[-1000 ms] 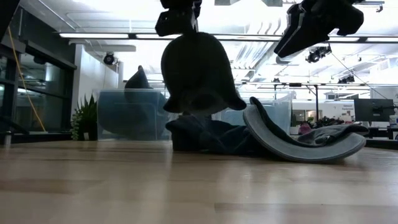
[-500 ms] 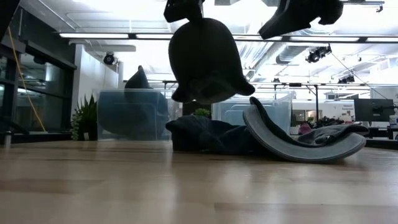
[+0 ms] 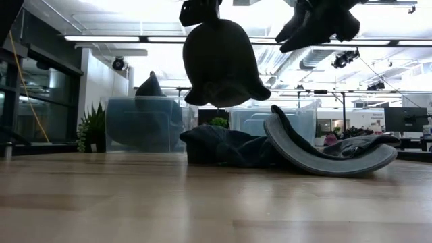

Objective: Pick & Place hat
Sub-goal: Put the left top gray cap into the right transparent bin

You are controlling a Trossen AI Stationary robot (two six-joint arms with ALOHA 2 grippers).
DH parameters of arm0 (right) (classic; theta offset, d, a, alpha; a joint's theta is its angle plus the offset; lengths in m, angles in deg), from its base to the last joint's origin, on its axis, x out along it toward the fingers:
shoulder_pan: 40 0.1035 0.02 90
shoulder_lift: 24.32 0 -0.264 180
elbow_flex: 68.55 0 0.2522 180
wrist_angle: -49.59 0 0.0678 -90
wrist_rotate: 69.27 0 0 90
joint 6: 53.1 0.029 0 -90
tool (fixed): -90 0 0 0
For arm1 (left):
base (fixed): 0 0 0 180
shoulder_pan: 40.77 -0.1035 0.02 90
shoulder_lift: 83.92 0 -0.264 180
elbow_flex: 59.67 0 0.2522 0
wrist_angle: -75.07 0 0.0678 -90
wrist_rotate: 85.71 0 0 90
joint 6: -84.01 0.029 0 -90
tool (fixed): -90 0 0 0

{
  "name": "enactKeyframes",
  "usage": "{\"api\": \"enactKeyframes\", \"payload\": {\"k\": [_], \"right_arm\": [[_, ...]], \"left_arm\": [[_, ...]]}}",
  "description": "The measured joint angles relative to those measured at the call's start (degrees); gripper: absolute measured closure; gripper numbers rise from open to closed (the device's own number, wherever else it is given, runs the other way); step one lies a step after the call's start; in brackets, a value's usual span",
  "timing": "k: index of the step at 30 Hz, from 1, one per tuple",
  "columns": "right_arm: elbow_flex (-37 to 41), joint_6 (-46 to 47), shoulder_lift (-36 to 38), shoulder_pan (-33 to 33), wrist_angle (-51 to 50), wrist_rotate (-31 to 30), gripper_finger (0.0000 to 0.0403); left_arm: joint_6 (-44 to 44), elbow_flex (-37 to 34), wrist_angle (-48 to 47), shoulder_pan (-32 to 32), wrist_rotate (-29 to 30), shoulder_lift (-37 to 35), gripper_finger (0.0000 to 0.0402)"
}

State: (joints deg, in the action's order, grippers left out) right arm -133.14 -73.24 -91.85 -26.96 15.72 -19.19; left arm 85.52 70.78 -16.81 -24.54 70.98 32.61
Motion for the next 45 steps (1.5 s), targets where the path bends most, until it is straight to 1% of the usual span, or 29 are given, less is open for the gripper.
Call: {"api": "enactKeyframes", "payload": {"k": [2,5,9,11,13,20,23,26,29,32,37,45], "right_arm": [[0.0,-3.76,0.0,-0.03,-0.59,1.03,0.0116],[0.0,-10.45,0.0,-0.03,-1.59,-0.31,0.0116],[0.0,-18.45,0.0,-0.06,-1.64,-4.66,0.0116],[0.0,-21.1,0.0,-0.21,-1.31,-7.48,0.0116],[0.0,-22.55,0.0,-0.48,-1.12,-8.78,0.0116],[0.0,-27.56,0.0,-3.58,0.51,-9.74,0.0116],[0.0,-32.77,0.0,-5.28,3.16,-9.62,0.0116],[0.0,-38.8,0.0,-7.08,5.9,-9.86,0.0116],[0.0,-43.02,0.09,-8.96,7.07,-9.74,0.0116],[0.0,-44.62,0.13,-10.5,7.13,-8.95,0.0116],[0.0,-42.87,0.13,-11.33,8.93,-6.13,0.0116],[0.0,-42.9,0.15,-10.16,17.12,-3.22,0.0116]], "left_arm": [[0.56,-0.02,0.04,-0.52,0.14,-0.48,0.0396],[1.31,0.0,0.51,-1.0,0.16,-1.68,0.0396],[1.42,-0.02,1.55,-1.51,-1.22,-3.43,0.0396],[1.69,-0.02,2.07,-1.6,-1.88,-4.48,0.0396],[2.27,-0.02,2.4,-1.66,-1.94,-5.47,0.0396],[7.02,-0.12,6.41,-1.6,-2.33,-8.71,0.0396],[9.32,0.1,9.7,-1.62,-4.09,-9.83,0.0396],[10.28,-0.13,9.56,-1.62,-5.94,-11.1,0.0396],[11.3,0.0,10.79,-1.62,-5.91,-11.63,0.0396],[12.22,-0.13,10.68,-1.62,-5.98,-12.26,0.0396],[12.22,-0.07,11.04,-1.62,-6.22,-13.34,0.0396],[12.18,-0.07,11.12,-1.62,-7.61,-13.5,0.0396]]}}
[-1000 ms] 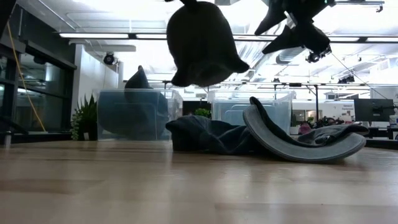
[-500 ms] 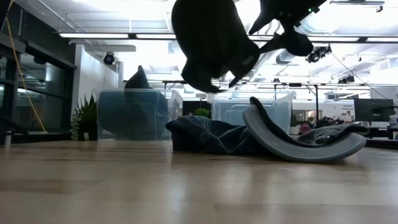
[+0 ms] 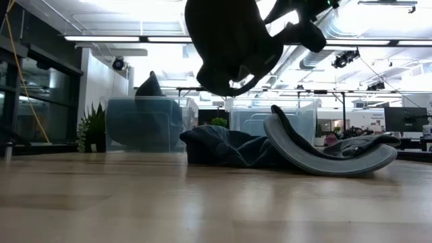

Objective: Pick & Place hat
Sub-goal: Put the left top gray cap into the right transparent bin

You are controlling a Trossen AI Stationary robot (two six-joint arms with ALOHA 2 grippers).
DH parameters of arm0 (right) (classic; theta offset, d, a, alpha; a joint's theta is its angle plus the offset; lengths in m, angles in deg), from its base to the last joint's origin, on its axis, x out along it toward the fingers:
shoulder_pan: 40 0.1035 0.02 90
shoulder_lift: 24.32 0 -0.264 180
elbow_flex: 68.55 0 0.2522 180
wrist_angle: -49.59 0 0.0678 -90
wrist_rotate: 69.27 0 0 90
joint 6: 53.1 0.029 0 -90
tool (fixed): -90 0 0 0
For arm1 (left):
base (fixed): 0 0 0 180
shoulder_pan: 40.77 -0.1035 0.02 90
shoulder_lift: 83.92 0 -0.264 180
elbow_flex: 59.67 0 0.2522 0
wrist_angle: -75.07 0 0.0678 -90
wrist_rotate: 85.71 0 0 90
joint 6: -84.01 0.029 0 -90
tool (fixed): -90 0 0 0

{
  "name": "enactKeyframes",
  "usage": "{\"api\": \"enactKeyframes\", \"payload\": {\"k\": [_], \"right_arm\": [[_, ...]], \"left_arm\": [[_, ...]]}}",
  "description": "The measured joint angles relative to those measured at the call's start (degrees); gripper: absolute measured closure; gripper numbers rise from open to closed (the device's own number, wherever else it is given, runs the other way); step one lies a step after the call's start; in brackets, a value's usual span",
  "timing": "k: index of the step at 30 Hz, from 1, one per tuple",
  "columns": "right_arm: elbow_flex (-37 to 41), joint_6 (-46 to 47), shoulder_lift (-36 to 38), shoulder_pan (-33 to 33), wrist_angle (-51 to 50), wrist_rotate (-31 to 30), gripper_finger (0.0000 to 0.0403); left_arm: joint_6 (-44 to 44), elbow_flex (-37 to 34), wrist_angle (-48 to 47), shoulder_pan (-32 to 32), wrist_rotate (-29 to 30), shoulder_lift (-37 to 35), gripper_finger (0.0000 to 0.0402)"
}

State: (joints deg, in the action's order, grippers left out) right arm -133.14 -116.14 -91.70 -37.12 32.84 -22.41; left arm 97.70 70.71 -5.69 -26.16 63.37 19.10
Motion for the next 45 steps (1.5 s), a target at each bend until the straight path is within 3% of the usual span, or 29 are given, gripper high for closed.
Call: {"api": "enactKeyframes", "payload": {"k": [11,15,20,31,40,45], "right_arm": [[0.01,2.47,0.0,0.54,4.42,1.53,0.0117],[0.01,5.33,0.0,0.54,4.55,0.87,0.0137],[0.0,6.05,0.0,0.54,4.47,-2.44,0.0197],[0.04,6.08,0.0,0.49,4.38,-1.66,0.0387],[0.04,6.21,0.0,0.51,4.6,-1.77,0.0393],[0.04,6.67,0.0,0.51,4.68,-3.42,0.0393]], "left_arm": [[1.7,0.0,2.39,-0.04,-1.71,0.02,0.0396],[2.58,0.0,3.54,-0.88,-2.31,0.04,0.0396],[2.32,0.02,4.18,-2.53,-4.58,0.04,0.0396],[1.78,0.04,4.61,-4.16,-5.1,0.04,0.0392],[2.59,0.04,4.88,-4.13,-2.37,0.15,0.0335],[5.56,0.01,7.6,-4.15,0.12,0.15,0.0281]]}}
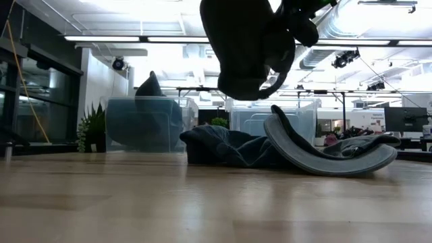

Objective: Pick & Place hat
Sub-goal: Put the left top gray cap into the right transparent bin

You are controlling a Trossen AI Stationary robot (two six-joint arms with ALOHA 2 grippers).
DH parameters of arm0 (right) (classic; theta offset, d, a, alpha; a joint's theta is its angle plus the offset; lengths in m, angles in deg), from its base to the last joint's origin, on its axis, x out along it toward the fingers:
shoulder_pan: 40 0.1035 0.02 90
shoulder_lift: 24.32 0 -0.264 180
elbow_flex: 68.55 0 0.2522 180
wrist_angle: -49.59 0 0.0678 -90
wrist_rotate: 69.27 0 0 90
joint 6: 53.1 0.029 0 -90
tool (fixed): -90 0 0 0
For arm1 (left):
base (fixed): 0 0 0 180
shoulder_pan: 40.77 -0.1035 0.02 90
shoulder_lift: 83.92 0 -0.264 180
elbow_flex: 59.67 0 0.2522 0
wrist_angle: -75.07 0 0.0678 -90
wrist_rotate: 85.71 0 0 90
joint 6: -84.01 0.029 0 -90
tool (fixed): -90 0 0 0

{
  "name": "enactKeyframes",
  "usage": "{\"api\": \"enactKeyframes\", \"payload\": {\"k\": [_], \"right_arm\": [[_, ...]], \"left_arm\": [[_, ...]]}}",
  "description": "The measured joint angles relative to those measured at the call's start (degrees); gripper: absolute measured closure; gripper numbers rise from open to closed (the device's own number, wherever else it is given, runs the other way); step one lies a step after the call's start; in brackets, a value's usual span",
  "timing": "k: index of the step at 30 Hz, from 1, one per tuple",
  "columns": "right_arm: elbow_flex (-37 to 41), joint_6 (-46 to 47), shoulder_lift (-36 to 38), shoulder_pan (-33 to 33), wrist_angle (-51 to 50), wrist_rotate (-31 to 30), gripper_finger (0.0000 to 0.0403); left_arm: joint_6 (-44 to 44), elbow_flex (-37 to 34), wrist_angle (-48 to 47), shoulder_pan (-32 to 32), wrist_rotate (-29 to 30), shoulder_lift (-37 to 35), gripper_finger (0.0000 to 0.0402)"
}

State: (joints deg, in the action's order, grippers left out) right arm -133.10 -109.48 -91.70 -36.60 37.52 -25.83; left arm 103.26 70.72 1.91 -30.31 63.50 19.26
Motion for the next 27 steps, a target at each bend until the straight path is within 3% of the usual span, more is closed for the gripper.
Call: {"api": "enactKeyframes", "payload": {"k": [7,12,19,27], "right_arm": [[-0.02,2.64,0.0,-1.73,0.02,-2.69,0.0393],[-0.02,4.32,-0.02,-3.66,0.74,-3.88,0.0393],[-0.02,2.01,0.0,-6.14,8.56,-6.06,0.0394],[-0.02,1.97,-0.05,-10.35,17.91,-5.38,0.0394]], "left_arm": [[5.12,-0.06,2.62,0.04,12.47,-0.35,0.0196],[6.09,0.03,2.77,0.0,19.51,-0.78,0.0176],[2.19,0.08,2.25,0.04,20.03,-2.21,0.0175],[-14.54,0.0,-6.33,0.02,18.51,-2.97,0.0175]]}}
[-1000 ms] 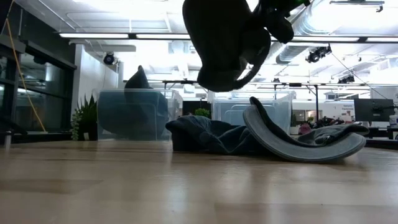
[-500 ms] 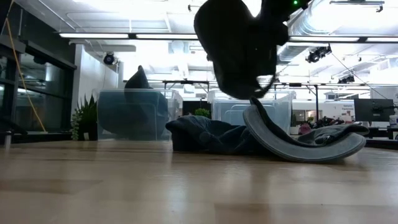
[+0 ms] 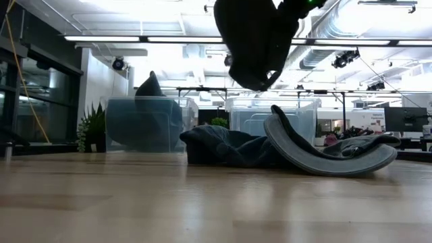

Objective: Pick & Place hat
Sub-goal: Put the left top gray cap into the right transparent bin

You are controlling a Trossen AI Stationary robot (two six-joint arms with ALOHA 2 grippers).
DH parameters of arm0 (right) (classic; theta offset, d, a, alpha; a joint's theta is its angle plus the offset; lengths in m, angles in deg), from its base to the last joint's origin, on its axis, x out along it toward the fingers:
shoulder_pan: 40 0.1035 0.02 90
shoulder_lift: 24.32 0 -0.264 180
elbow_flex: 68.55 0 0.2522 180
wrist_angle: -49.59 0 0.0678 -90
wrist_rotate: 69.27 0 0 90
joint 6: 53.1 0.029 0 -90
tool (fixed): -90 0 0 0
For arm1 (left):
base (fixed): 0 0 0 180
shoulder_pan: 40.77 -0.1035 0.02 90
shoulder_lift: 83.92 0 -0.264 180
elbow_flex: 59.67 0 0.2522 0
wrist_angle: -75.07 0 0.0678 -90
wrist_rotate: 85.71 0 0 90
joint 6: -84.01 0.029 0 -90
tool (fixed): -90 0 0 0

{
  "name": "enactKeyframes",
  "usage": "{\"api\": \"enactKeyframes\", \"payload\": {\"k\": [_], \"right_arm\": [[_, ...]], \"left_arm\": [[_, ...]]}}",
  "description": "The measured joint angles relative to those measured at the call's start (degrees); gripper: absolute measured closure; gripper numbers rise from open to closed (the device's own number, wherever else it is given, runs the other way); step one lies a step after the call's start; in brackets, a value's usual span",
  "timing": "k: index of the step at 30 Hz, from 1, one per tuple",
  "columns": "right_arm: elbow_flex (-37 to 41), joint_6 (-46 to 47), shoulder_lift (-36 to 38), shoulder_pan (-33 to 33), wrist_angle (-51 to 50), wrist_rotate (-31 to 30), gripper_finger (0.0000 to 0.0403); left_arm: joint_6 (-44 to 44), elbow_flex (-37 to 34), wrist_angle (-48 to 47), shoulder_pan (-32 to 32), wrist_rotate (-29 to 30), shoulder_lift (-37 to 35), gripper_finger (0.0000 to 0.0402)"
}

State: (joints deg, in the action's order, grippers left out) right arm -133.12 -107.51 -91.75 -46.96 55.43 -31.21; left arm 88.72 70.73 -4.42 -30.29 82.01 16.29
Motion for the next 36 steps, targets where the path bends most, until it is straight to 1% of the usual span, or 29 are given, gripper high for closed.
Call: {"api": "enactKeyframes", "payload": {"k": [3,7,13,18,24,30,36], "right_arm": [[0.0,1.93,-0.4,-2.76,1.88,1.44,0.0394],[0.0,8.44,-0.85,-6.51,3.45,4.42,0.0394],[0.0,17.42,-0.87,-10.56,3.8,6.55,0.0394],[-0.02,24.25,-2.47,-13.18,3.54,8.88,0.0394],[-0.02,24.58,-7.92,-14.39,3.25,8.15,0.0394],[-0.02,26.31,-11.68,-16.25,2.16,6.33,0.0394],[-0.02,31.19,-13.54,-18.38,-1.93,9.15,0.0394]], "left_arm": [[-8.3,-0.02,-4.46,-0.02,0.69,-0.01,0.0175],[-17.71,-0.02,-8.98,-0.02,2.79,-0.01,0.0175],[-24.12,-0.02,-9.86,-0.04,3.53,-0.01,0.0175],[-25.82,-0.03,-9.86,-0.03,3.43,-0.01,0.0175],[-26.0,-0.04,-9.89,-0.03,1.06,0.0,0.0175],[-26.03,-0.04,-9.89,-0.02,0.68,0.02,0.0175],[-26.03,-0.04,-9.92,-0.02,0.57,0.02,0.0175]]}}
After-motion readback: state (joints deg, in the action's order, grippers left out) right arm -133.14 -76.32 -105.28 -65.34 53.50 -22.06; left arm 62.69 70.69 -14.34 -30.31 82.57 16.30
